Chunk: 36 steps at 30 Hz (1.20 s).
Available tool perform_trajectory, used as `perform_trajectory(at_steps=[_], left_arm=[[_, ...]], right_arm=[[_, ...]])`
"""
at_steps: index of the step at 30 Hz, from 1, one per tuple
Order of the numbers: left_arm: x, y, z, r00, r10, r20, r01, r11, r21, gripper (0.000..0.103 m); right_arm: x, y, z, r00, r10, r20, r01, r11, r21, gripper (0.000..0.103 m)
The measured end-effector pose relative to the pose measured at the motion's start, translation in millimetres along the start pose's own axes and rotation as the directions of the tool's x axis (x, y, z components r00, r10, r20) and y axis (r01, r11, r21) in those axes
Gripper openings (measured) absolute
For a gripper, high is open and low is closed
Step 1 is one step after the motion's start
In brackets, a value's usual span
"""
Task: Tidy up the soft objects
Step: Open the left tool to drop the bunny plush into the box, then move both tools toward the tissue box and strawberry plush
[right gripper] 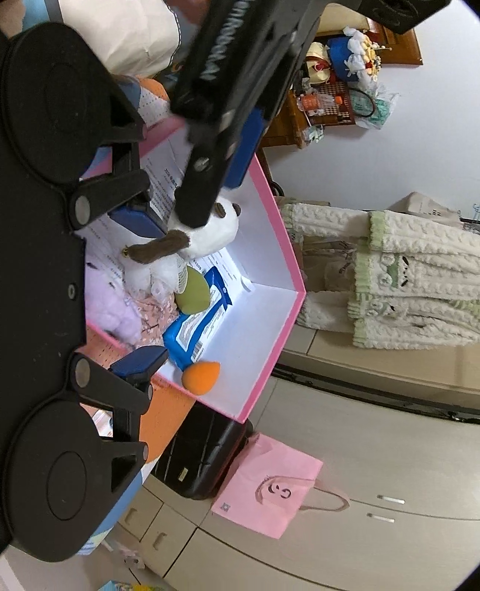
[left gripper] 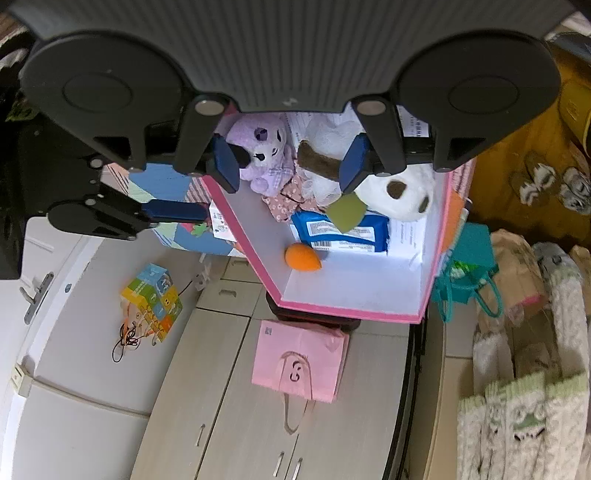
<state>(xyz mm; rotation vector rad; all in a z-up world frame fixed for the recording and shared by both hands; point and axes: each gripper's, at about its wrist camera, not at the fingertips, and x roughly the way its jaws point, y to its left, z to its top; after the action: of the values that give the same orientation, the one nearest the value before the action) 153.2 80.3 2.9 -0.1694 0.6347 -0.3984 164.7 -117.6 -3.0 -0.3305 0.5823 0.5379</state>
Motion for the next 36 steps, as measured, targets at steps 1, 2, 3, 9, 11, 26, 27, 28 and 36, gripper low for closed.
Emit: perform_trajectory(at_steps=[1,2,3,9,11,26,27,28,36], left_arm=[[-5,-1,0,1.0,0.002,0.004,-0.002,1.0,0.006,0.061],[-9,-3,-1,1.0,0.004,0.008,-0.004,1.0,0.013,0.061],[-13,-4,-1,1.0,0.004,0.012,-0.005,1.0,0.019,0.062],[-30,-21,-3,1.0,0.002,0.025,-0.004,0.998,0.062,0.063],[-34,-28,-3,1.0,0.0,0.03,-0.002,0.997,0.079,0.063],[-14,-99,-1,0.995,-0.073,0.067,0.059,0.981,0.187,0.063],[-10,-104,-1,0.995,-0.073,0.067,0.06,0.98,0.188,0.063],[-5,-109,-1,0.995,-0.075,0.068,0.061,0.98,0.187,0.063],[42,-155,-3,0.995,-0.032,0.093,0.01,0.973,0.231,0.063]], right_arm=[[-5,0,-1,1.0,-0.003,0.006,0.003,1.0,0.0,0.07],[-9,-1,-3,1.0,-0.007,0.013,0.007,1.0,-0.001,0.071],[-13,-1,-4,1.0,-0.011,0.018,0.012,1.0,-0.004,0.071],[-40,-4,-12,0.999,-0.025,0.045,0.025,1.0,-0.003,0.074],[-50,-8,-17,0.998,-0.024,0.053,0.024,1.0,0.003,0.074],[-100,-90,-54,0.988,-0.114,0.1,0.1,0.986,0.135,0.075],[-100,-96,-58,0.988,-0.118,0.099,0.104,0.984,0.142,0.075],[-101,-103,-62,0.987,-0.125,0.098,0.109,0.982,0.152,0.075],[-97,-153,-93,0.982,-0.155,0.108,0.135,0.976,0.172,0.075]])
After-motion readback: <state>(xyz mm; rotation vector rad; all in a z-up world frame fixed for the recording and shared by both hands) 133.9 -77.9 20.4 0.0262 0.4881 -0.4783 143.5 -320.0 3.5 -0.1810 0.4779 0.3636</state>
